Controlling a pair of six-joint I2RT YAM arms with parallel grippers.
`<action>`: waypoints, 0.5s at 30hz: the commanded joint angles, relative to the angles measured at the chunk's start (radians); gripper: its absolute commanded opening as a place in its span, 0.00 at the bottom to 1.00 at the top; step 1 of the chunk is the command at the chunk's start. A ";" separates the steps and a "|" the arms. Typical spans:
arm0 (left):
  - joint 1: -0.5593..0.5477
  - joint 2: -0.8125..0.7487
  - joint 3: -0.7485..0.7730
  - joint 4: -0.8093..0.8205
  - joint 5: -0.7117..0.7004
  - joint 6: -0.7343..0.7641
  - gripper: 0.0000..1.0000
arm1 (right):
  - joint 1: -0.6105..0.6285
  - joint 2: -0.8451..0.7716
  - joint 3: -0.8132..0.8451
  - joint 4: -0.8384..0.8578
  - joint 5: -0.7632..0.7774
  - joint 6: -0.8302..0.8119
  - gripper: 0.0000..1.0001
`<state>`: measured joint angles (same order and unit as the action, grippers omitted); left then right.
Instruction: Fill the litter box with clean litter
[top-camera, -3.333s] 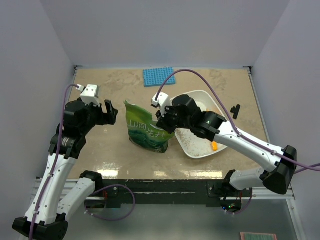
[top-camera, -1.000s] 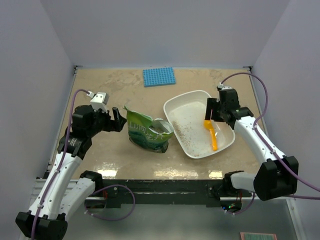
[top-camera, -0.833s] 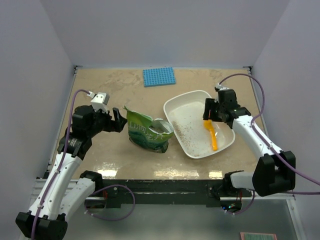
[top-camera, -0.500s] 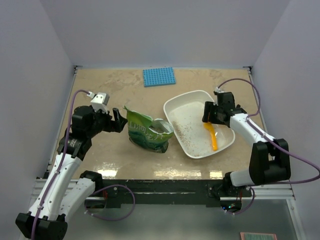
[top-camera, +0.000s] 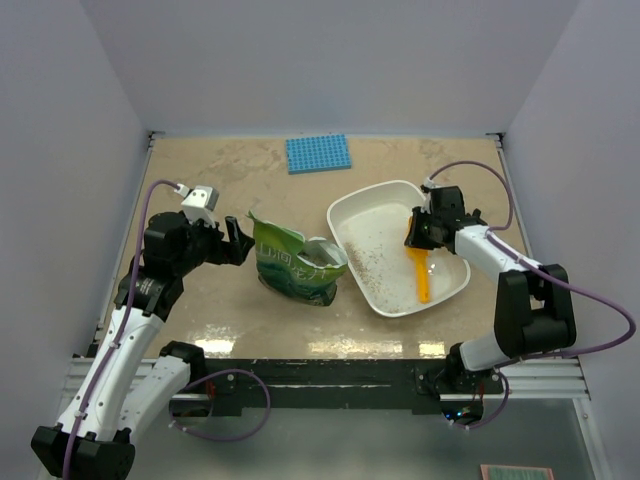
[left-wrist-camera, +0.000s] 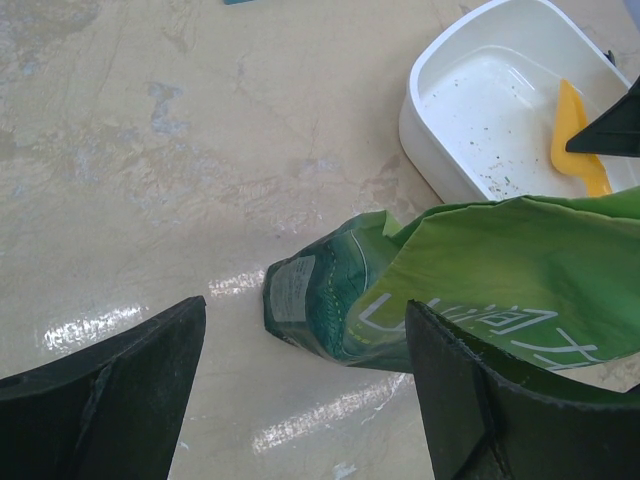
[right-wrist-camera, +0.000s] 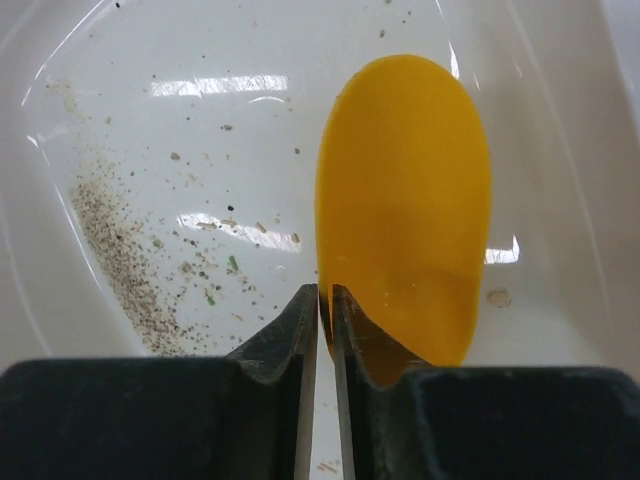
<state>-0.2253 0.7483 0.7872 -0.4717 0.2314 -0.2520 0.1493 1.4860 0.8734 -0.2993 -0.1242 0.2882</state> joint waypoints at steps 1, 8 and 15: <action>-0.005 -0.010 -0.005 0.041 -0.006 -0.007 0.85 | -0.005 0.019 -0.016 0.040 -0.023 0.002 0.07; -0.005 -0.012 -0.002 0.038 -0.007 -0.009 0.85 | -0.005 -0.007 0.002 0.049 -0.043 0.012 0.00; -0.006 -0.009 0.014 0.024 -0.010 -0.001 0.85 | -0.014 -0.197 0.052 0.139 -0.325 0.152 0.00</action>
<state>-0.2253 0.7479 0.7872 -0.4725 0.2302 -0.2520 0.1432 1.4197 0.8639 -0.2745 -0.2287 0.3313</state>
